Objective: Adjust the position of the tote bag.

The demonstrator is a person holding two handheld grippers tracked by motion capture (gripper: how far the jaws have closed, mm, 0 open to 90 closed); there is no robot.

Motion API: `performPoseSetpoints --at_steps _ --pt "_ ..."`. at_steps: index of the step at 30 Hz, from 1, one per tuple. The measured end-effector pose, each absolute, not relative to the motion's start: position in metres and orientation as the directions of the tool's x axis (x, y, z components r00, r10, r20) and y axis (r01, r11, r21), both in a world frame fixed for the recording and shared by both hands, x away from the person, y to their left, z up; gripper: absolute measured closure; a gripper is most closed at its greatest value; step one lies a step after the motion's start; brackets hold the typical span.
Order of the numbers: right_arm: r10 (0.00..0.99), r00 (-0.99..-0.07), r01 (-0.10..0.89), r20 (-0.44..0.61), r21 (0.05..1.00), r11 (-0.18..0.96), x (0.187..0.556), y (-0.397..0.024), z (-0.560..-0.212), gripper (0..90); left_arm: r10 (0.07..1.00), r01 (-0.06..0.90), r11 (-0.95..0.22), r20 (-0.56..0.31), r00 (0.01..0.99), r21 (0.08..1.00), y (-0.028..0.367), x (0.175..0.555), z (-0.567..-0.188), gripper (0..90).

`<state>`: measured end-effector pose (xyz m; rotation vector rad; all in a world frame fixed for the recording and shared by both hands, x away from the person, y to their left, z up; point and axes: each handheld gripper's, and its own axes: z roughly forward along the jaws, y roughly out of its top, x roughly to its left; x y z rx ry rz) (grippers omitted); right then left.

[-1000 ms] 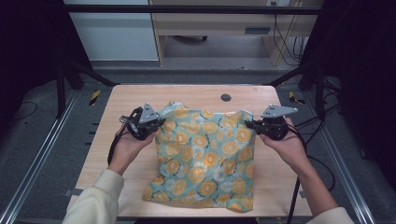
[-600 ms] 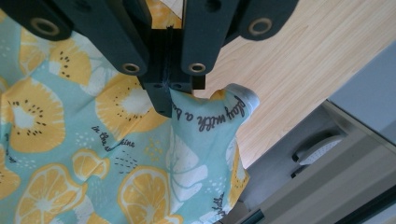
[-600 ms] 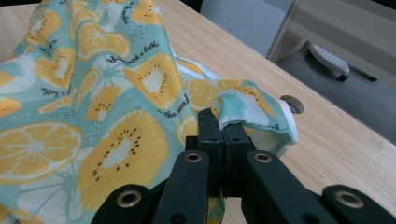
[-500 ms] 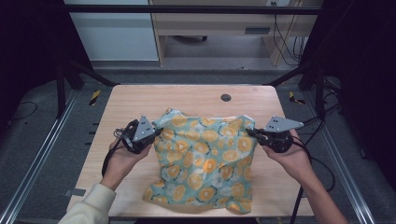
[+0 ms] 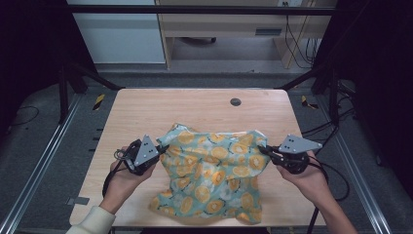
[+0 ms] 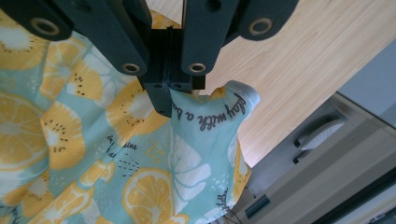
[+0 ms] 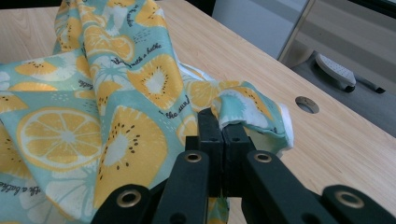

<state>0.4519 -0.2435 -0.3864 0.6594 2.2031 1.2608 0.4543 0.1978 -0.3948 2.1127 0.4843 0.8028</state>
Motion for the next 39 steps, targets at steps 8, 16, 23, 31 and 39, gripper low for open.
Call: performPoseSetpoints --at_steps 8,16,23,31,39 --pt "0.63 -0.754 0.141 -0.187 0.89 0.434 0.426 -0.248 -0.393 88.9 0.55 0.016 -0.597 0.394 0.736 0.802 0.2 0.425 -0.4 90.0" --pt "0.622 -0.761 0.131 -0.186 0.895 0.427 0.407 -0.247 -0.395 88.9 0.54 0.018 -0.59 0.377 0.752 0.807 0.204 0.409 -0.406 90.0" --pt "0.618 -0.766 0.132 -0.176 0.898 0.42 0.402 -0.246 -0.399 88.9 0.544 0.028 -0.578 0.359 0.758 0.816 0.207 0.404 -0.41 90.0" --pt "0.615 -0.769 0.13 -0.175 0.899 0.419 0.397 -0.247 -0.399 88.8 0.534 0.029 -0.567 0.34 0.774 0.823 0.208 0.396 -0.411 90.0" --pt "0.617 -0.771 0.127 -0.161 0.909 0.396 0.386 -0.25 -0.399 88.5 0.507 0.017 -0.545 0.314 0.803 0.838 0.209 0.383 -0.411 90.0"
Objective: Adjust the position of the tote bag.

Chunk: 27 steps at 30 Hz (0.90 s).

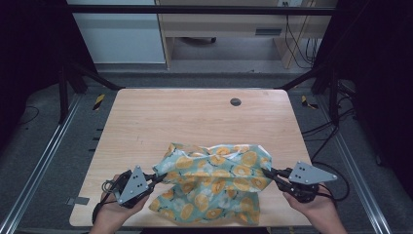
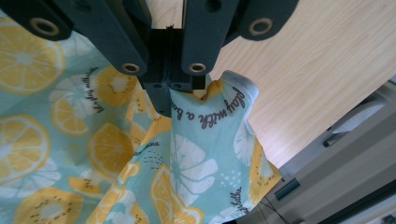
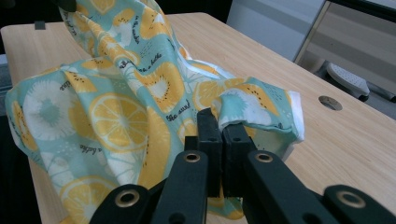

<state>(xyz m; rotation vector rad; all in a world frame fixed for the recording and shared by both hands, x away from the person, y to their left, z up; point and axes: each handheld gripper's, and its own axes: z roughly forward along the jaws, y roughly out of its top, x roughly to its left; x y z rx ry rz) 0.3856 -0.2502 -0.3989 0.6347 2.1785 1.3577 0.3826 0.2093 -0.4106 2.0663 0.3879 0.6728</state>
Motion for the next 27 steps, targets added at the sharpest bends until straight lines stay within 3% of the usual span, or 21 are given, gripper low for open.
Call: performPoseSetpoints --at_steps 16,27 --pt "0.605 -0.78 0.113 -0.16 0.914 0.389 0.369 -0.253 -0.402 88.3 0.47 -0.006 -0.546 0.312 0.826 0.838 0.208 0.365 -0.414 90.0" --pt "0.566 -0.817 0.139 -0.109 0.916 0.377 0.354 -0.254 -0.419 87.8 0.368 -0.05 -0.589 0.323 0.872 0.807 0.205 0.356 -0.434 90.0"
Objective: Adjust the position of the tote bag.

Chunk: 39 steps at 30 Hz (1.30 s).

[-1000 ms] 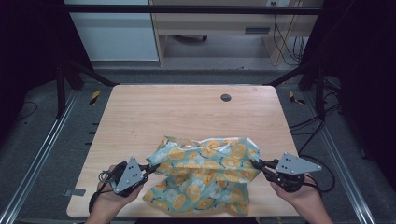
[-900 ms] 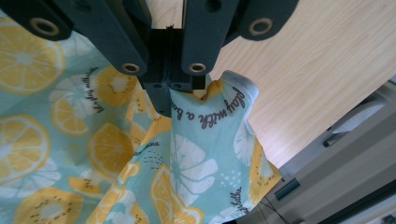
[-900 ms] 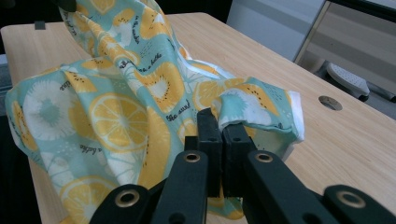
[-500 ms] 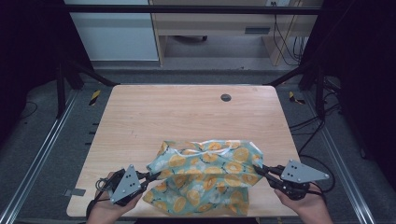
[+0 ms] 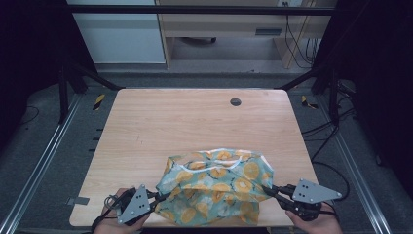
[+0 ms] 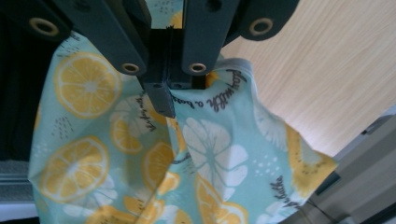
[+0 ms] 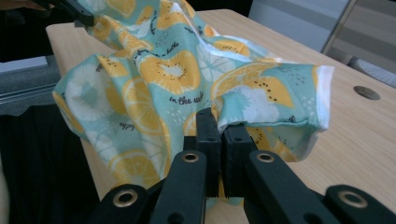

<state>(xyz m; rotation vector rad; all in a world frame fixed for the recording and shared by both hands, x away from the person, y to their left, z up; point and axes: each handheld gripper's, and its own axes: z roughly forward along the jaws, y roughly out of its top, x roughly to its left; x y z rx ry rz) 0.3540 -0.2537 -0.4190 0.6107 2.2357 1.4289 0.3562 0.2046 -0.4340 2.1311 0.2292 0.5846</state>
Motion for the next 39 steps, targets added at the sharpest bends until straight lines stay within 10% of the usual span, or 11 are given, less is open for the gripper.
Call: performPoseSetpoints --at_steps 39 --pt "0.383 -0.923 0.218 -0.033 0.775 0.592 0.384 -0.242 -0.488 89.5 0.164 -0.109 -0.82 0.413 0.896 0.562 0.175 0.391 -0.485 90.0"
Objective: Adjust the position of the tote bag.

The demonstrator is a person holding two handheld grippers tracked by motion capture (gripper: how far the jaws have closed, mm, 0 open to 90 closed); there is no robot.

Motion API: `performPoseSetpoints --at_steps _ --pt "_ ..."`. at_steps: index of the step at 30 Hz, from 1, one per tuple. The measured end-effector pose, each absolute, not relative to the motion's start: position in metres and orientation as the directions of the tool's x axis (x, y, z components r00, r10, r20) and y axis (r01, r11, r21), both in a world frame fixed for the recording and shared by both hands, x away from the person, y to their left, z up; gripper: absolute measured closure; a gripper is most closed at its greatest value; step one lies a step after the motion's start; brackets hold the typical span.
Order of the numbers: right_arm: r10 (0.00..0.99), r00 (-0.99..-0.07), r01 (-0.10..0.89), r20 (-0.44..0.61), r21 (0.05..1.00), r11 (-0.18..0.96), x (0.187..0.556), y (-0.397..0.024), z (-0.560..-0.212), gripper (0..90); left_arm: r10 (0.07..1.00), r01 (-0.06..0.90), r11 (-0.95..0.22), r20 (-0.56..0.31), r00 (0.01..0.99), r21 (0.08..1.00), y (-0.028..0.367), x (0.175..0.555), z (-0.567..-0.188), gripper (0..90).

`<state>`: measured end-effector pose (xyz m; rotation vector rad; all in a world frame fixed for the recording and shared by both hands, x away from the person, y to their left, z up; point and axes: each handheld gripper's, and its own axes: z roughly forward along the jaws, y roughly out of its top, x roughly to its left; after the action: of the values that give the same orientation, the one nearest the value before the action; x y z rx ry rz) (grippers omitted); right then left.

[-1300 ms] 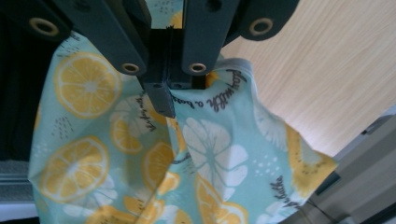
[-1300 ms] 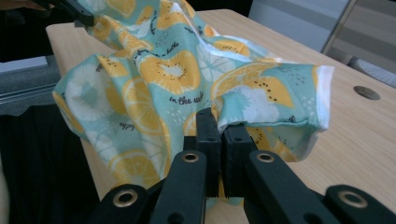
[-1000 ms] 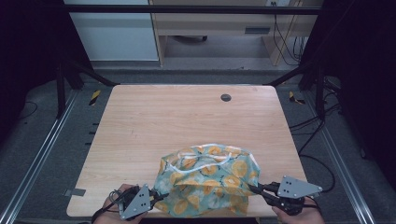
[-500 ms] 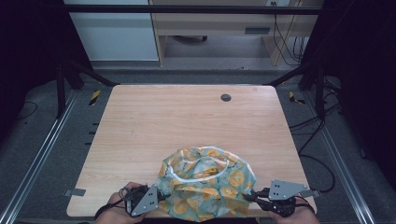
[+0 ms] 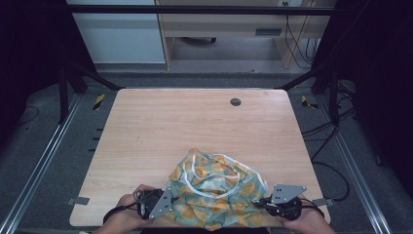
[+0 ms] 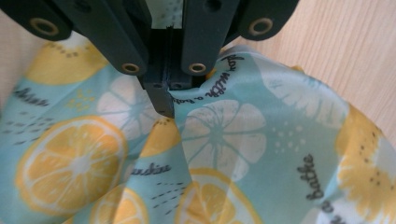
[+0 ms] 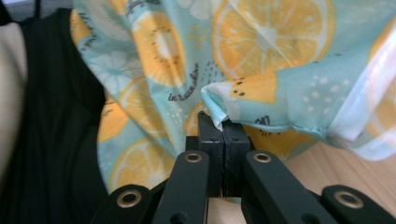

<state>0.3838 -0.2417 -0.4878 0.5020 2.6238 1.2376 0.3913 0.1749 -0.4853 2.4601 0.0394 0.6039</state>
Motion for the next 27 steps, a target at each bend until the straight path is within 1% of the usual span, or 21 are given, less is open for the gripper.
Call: performPoseSetpoints --at_steps 6,7,9,17,22,24,26,27 --pt "0.445 -0.895 0.258 -0.038 0.769 0.585 0.398 -0.243 -0.49 88.9 0.201 -0.084 -0.823 0.426 0.882 0.562 0.174 0.399 -0.487 90.0" --pt "0.45 -0.892 0.257 -0.043 0.77 0.583 0.4 -0.243 -0.49 88.8 0.198 -0.083 -0.834 0.436 0.878 0.545 0.173 0.401 -0.486 90.0" --pt "0.465 -0.884 0.264 -0.046 0.771 0.579 0.402 -0.243 -0.49 88.4 0.21 -0.075 -0.836 0.444 0.871 0.543 0.172 0.402 -0.487 90.0" --pt "0.494 -0.868 0.277 -0.056 0.772 0.573 0.403 -0.244 -0.489 85.4 0.242 -0.04 -0.827 0.419 0.875 0.561 0.172 0.406 -0.488 89.6" --pt "0.5 -0.864 0.281 -0.052 0.775 0.566 0.402 -0.245 -0.488 83.2 0.282 -0.003 -0.797 0.376 0.882 0.604 0.175 0.407 -0.487 85.8" --pt "0.505 -0.862 0.285 -0.049 0.777 0.562 0.4 -0.246 -0.487 81.3 0.314 0.018 -0.771 0.354 0.881 0.637 0.179 0.406 -0.483 83.3" --pt "0.513 -0.857 0.29 -0.044 0.781 0.552 0.398 -0.248 -0.486 76.7 0.339 0.045 -0.746 0.321 0.884 0.664 0.183 0.405 -0.481 77.1" --pt "0.516 -0.855 0.291 -0.044 0.783 0.549 0.397 -0.249 -0.485 74.0 0.339 0.045 -0.746 0.321 0.884 0.664 0.183 0.405 -0.481 73.1"
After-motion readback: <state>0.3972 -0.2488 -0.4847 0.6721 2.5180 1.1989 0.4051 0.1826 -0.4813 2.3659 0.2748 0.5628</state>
